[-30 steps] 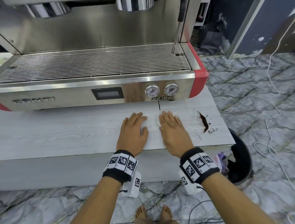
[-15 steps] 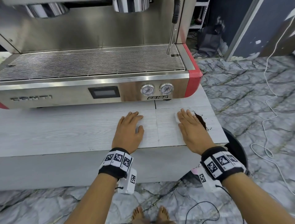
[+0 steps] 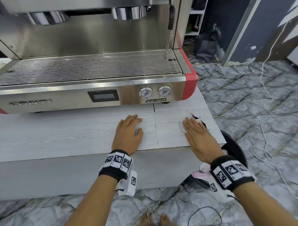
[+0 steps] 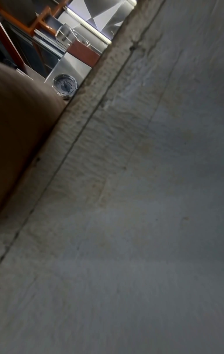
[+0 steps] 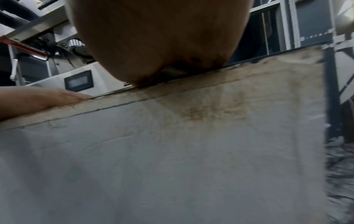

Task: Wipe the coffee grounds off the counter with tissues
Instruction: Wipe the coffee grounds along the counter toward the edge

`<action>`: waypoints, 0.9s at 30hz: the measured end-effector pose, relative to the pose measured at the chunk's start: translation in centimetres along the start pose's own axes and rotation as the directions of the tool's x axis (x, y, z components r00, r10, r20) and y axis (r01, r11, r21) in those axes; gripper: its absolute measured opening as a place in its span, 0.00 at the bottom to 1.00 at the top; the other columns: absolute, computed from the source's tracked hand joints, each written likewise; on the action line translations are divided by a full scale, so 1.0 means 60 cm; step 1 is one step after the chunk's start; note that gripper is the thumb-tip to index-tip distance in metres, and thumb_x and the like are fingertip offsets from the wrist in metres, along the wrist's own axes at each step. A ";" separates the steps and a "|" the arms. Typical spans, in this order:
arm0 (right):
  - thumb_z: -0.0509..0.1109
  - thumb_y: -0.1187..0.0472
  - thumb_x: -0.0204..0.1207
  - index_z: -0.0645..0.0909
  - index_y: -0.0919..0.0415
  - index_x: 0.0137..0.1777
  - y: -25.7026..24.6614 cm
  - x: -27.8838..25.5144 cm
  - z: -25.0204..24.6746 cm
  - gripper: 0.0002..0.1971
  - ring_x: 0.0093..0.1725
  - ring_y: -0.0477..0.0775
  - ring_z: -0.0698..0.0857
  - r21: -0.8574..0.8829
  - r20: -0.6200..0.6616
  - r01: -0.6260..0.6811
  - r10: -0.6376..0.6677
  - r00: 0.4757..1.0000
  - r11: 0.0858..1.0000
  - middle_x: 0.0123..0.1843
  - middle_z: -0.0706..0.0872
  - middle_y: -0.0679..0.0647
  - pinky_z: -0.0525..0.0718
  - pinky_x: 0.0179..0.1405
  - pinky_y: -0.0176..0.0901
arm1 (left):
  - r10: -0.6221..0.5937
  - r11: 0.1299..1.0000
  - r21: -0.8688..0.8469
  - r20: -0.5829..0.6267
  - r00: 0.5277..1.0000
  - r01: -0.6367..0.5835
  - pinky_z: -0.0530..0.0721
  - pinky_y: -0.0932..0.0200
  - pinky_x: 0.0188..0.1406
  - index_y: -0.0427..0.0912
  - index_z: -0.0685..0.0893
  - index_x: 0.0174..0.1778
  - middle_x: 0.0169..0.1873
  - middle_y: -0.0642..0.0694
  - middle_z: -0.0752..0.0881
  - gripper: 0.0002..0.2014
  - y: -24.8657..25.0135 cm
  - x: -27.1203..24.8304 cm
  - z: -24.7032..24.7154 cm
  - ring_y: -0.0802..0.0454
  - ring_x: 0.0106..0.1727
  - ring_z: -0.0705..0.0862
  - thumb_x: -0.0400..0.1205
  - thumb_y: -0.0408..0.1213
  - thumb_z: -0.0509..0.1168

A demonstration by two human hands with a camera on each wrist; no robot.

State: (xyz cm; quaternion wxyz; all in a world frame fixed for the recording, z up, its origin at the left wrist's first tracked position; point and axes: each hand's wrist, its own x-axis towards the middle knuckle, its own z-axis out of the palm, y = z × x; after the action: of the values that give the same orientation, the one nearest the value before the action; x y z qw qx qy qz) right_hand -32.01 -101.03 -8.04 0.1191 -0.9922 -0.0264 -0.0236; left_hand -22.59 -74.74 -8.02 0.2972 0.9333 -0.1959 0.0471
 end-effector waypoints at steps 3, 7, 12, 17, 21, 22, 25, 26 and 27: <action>0.34 0.47 0.81 0.58 0.62 0.82 -0.014 0.000 -0.007 0.34 0.84 0.52 0.52 0.036 -0.036 0.001 0.001 0.999 0.999 0.84 0.56 0.54 0.41 0.82 0.41 | -0.010 1.000 -0.005 0.010 1.000 0.010 0.52 0.51 0.83 0.49 0.76 0.70 0.76 0.51 0.71 0.20 0.003 0.000 0.000 0.53 0.80 0.63 0.82 0.37 0.58; 0.35 0.49 0.82 0.58 0.62 0.82 -0.060 0.003 0.004 0.32 0.84 0.54 0.53 0.037 -0.012 0.053 -0.053 0.999 0.998 0.84 0.56 0.54 0.45 0.82 0.45 | -0.027 1.000 -0.009 0.011 1.000 0.027 0.52 0.51 0.83 0.49 0.77 0.70 0.76 0.51 0.71 0.20 0.006 0.002 -0.002 0.53 0.79 0.64 0.81 0.37 0.59; 0.35 0.49 0.82 0.58 0.63 0.82 -0.045 0.015 0.011 0.33 0.84 0.58 0.54 -0.023 0.020 0.057 -0.057 0.998 0.998 0.84 0.58 0.58 0.46 0.82 0.48 | -0.040 0.998 -0.040 0.004 0.999 0.040 0.56 0.47 0.81 0.47 0.76 0.71 0.76 0.49 0.72 0.21 0.027 0.008 0.007 0.51 0.79 0.65 0.81 0.36 0.60; 0.36 0.48 0.82 0.58 0.63 0.83 -0.005 0.022 0.001 0.32 0.84 0.57 0.53 -0.042 0.020 0.049 -0.048 0.999 0.998 0.84 0.57 0.58 0.45 0.83 0.49 | -0.018 0.998 -0.061 0.008 1.000 0.018 0.55 0.49 0.82 0.47 0.74 0.73 0.76 0.50 0.71 0.22 0.068 0.019 0.031 0.51 0.80 0.63 0.81 0.36 0.60; 0.36 0.48 0.82 0.58 0.63 0.82 0.031 0.021 -0.006 0.32 0.84 0.56 0.54 -0.037 0.006 0.029 -0.029 1.000 0.999 0.84 0.58 0.58 0.42 0.82 0.45 | -0.017 0.997 -0.078 0.022 1.000 0.019 0.56 0.48 0.81 0.47 0.73 0.73 0.76 0.50 0.71 0.22 0.085 0.025 0.049 0.52 0.80 0.62 0.81 0.36 0.60; 0.35 0.48 0.82 0.57 0.63 0.82 0.039 0.021 -0.009 0.33 0.84 0.56 0.54 -0.039 0.006 0.024 -0.024 1.000 0.999 0.84 0.58 0.57 0.42 0.82 0.45 | -0.018 0.997 -0.076 0.025 1.000 0.020 0.57 0.48 0.81 0.47 0.73 0.73 0.76 0.50 0.71 0.22 0.087 0.026 0.052 0.51 0.80 0.62 0.81 0.36 0.59; 0.33 0.47 0.80 0.57 0.62 0.83 0.065 0.019 -0.018 0.35 0.84 0.55 0.54 -0.040 0.007 0.006 -0.006 1.000 0.999 0.84 0.58 0.56 0.43 0.82 0.46 | -0.011 0.999 -0.051 0.038 0.999 0.013 0.55 0.48 0.82 0.47 0.73 0.73 0.77 0.49 0.70 0.21 0.087 0.027 0.058 0.52 0.80 0.61 0.82 0.37 0.59; 0.33 0.46 0.79 0.58 0.62 0.83 0.073 0.018 -0.020 0.35 0.84 0.55 0.54 -0.035 0.004 -0.002 0.003 1.000 0.999 0.84 0.57 0.56 0.43 0.82 0.45 | -0.010 0.999 -0.047 0.041 0.999 0.012 0.54 0.49 0.82 0.47 0.73 0.73 0.77 0.49 0.70 0.21 0.086 0.026 0.058 0.52 0.81 0.61 0.82 0.37 0.58; 0.33 0.46 0.79 0.58 0.61 0.83 0.084 0.018 -0.022 0.36 0.84 0.55 0.53 -0.022 0.003 -0.015 0.015 1.000 1.000 0.85 0.57 0.56 0.43 0.82 0.45 | -0.012 0.999 -0.046 0.042 0.999 0.014 0.54 0.49 0.82 0.47 0.73 0.73 0.77 0.50 0.69 0.21 0.086 0.026 0.058 0.52 0.81 0.61 0.82 0.38 0.58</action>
State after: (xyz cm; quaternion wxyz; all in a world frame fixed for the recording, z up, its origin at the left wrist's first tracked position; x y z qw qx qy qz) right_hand -30.72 -106.18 -7.91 0.1082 -0.9937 -0.0191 -0.0213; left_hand -23.31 -81.10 -7.76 0.3150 0.9282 -0.1971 0.0209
